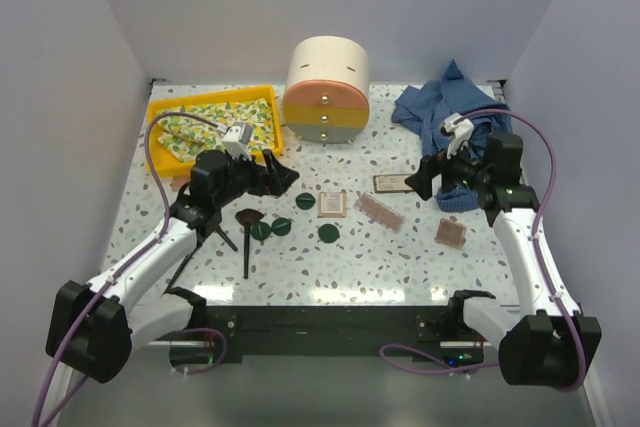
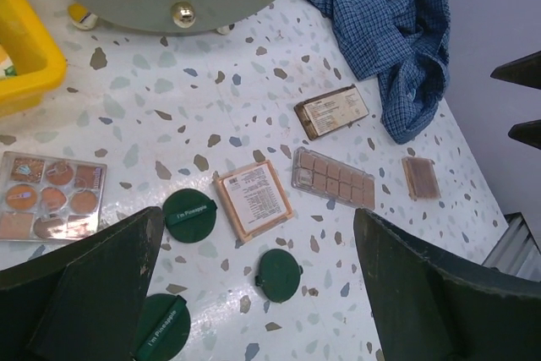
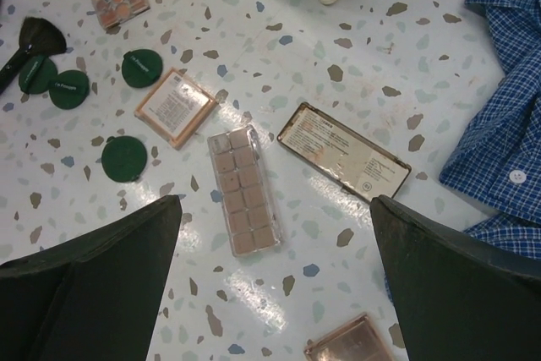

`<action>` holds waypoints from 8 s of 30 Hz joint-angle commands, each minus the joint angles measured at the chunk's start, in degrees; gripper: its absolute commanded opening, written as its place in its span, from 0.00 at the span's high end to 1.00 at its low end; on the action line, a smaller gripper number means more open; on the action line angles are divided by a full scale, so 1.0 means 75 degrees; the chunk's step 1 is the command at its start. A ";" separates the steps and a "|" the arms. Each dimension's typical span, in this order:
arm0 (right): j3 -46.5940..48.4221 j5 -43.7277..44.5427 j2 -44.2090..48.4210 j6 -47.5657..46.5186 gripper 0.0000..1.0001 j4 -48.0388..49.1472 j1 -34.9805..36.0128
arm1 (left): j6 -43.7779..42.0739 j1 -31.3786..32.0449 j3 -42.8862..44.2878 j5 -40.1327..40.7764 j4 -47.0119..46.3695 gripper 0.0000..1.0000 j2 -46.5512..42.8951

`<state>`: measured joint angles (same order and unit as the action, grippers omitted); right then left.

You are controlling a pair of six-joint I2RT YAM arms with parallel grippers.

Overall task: Organize the makeup
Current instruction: Open the drawer in the storage box, then pick up the makeup from the center of the board.

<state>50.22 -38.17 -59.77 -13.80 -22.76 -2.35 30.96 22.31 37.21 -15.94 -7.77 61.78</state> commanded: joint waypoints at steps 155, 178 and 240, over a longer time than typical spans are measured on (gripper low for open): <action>0.0101 -0.0219 0.0129 -0.0210 0.01 0.0082 -0.0015 | 0.1427 0.0706 0.3992 0.0720 -0.1109 0.54 0.4372; 0.0043 -0.0406 0.0024 -0.0515 0.01 0.0035 -0.0015 | -0.0809 0.0389 0.2973 0.0238 0.0600 0.09 0.2171; -0.0110 0.2746 -0.2121 -0.2449 0.01 -0.1383 0.3395 | -0.3237 0.0284 0.0242 0.2700 0.2196 0.00 -0.1979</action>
<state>49.41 -20.49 -75.29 -32.62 -34.79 22.28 7.84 24.75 39.40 3.51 9.58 47.62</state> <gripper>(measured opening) 0.986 0.997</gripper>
